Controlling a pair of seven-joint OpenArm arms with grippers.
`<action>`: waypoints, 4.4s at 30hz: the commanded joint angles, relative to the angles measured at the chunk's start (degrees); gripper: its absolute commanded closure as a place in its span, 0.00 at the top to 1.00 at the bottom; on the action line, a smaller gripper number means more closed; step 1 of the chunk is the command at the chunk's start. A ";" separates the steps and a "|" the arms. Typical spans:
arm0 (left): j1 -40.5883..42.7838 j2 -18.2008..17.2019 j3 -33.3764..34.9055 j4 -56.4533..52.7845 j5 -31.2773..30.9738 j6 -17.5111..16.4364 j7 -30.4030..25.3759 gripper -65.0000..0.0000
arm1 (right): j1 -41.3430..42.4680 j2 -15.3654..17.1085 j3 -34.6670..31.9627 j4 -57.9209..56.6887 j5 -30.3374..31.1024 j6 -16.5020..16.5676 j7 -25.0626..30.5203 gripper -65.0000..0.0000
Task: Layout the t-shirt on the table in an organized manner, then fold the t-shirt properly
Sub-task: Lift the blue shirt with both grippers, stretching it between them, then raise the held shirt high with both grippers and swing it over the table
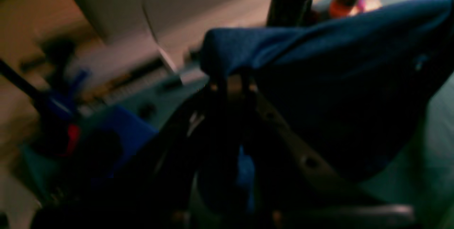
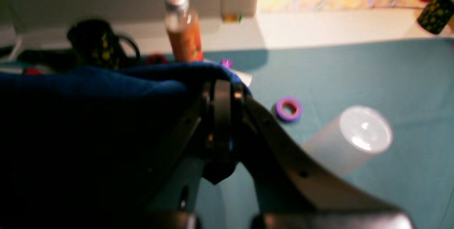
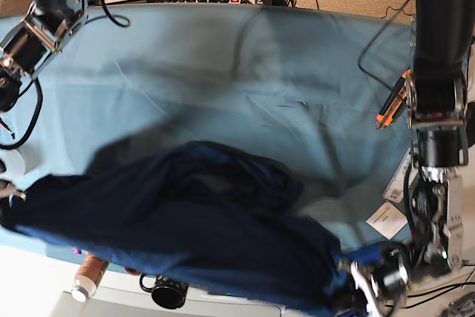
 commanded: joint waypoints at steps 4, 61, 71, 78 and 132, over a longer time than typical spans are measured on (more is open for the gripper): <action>-5.03 -0.59 -0.44 1.07 0.09 1.97 -1.62 0.00 | 4.35 1.57 0.33 0.90 0.11 -0.28 1.99 0.00; 28.39 -16.55 -35.50 21.49 -47.92 -4.27 38.61 0.00 | -38.47 -4.72 41.64 45.44 46.47 9.64 -24.11 0.00; 29.73 -19.61 -40.17 31.56 -47.92 -4.27 38.61 0.00 | -38.47 -4.28 45.99 45.42 45.11 9.64 -23.23 0.00; 33.94 -19.06 -40.17 31.61 -47.92 -4.27 38.61 0.00 | -37.66 -3.19 45.99 45.40 36.48 8.92 -14.95 0.00; 26.99 -32.96 -40.13 47.63 -29.83 -0.09 21.55 0.00 | -33.73 13.55 45.99 35.93 36.63 7.08 -12.07 0.00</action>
